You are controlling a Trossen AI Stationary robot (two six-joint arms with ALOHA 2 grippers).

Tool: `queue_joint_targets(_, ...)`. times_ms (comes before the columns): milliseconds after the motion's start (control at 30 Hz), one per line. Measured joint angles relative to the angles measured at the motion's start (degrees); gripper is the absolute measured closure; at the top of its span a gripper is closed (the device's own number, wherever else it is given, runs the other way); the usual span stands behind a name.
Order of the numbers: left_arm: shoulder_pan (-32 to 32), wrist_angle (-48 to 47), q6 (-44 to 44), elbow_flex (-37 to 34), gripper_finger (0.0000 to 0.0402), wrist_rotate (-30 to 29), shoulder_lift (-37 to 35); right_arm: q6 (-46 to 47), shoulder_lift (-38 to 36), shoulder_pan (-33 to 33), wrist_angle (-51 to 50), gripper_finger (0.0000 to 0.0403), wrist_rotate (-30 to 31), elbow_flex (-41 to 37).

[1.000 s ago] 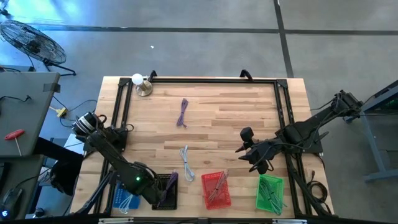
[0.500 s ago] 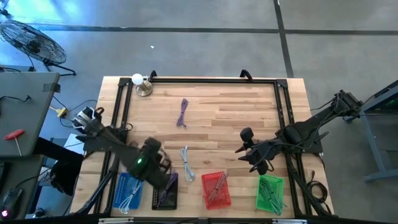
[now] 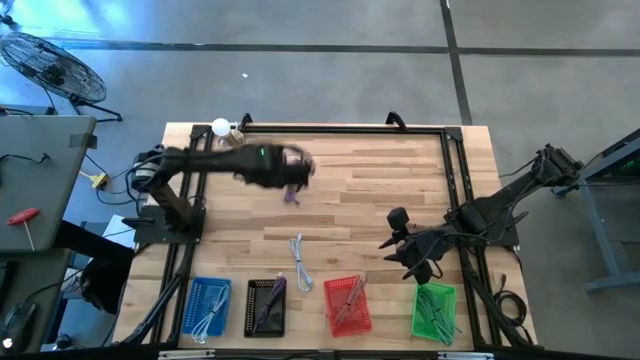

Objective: Pick & Place USB Port
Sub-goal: Put the purple charger cable into the black bin

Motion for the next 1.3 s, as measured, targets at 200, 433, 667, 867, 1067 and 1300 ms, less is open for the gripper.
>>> queue_joint_targets(200, 10.1, 19.8, 15.6, 0.0, 0.0293, 6.3, 1.4, 0.0, 0.0, 0.0, -0.1, 0.027, 0.0, 0.0)
queue_joint_targets(433, 14.5, 24.6, 21.1, 0.0, 0.0293, 15.8, 10.0, -0.2, 0.0, 0.0, -1.9, 0.027, -0.3, -0.1)
queue_joint_targets(667, 16.4, 25.1, 20.7, -0.1, 0.0293, 20.0, 16.7, -0.2, 0.0, 0.0, -2.7, 0.027, -0.5, -0.1)
queue_joint_targets(867, 16.7, 25.1, 20.7, 0.0, 0.0293, 20.8, 19.7, 0.6, 0.0, 0.0, -3.6, 0.027, -1.3, -0.1)
queue_joint_targets(1067, 16.7, 24.8, 21.1, 0.0, 0.0293, 23.0, 22.6, 0.6, 0.0, 0.0, -3.6, 0.027, -2.3, -0.1)
queue_joint_targets(1300, 16.6, 24.6, 25.9, 0.3, 0.0324, 20.3, 24.9, 1.7, 0.0, 0.0, -4.1, 0.027, -3.9, -0.1)
